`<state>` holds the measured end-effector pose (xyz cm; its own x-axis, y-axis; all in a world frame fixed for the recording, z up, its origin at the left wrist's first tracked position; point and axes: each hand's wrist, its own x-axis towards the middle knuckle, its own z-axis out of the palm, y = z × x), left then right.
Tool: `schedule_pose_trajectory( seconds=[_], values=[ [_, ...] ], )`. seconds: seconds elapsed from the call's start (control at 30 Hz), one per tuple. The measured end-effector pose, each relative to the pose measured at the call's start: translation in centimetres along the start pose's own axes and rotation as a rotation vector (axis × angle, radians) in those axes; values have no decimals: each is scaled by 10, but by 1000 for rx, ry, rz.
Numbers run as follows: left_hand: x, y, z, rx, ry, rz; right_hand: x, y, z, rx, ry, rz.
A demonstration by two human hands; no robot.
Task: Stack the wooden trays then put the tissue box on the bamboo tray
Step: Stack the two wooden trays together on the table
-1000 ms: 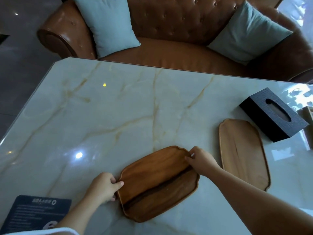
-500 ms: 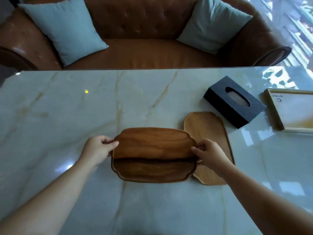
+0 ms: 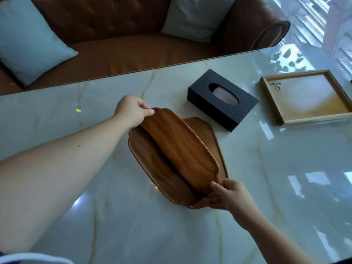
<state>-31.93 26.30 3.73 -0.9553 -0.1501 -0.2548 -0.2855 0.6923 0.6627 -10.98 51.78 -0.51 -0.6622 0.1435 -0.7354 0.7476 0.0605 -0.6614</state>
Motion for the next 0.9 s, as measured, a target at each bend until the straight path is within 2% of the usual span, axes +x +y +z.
schedule_pose_trajectory(
  seconds=[0.27, 0.47, 0.9],
  values=[
    [15, 53, 64, 170, -119, 113, -5, 33, -3, 173, -41, 109],
    [16, 60, 102, 235, -145, 148, -4, 44, -8, 166, -65, 143],
    [28, 57, 123, 271, -185, 166, -5, 40, -9, 125, -66, 204]
  ],
)
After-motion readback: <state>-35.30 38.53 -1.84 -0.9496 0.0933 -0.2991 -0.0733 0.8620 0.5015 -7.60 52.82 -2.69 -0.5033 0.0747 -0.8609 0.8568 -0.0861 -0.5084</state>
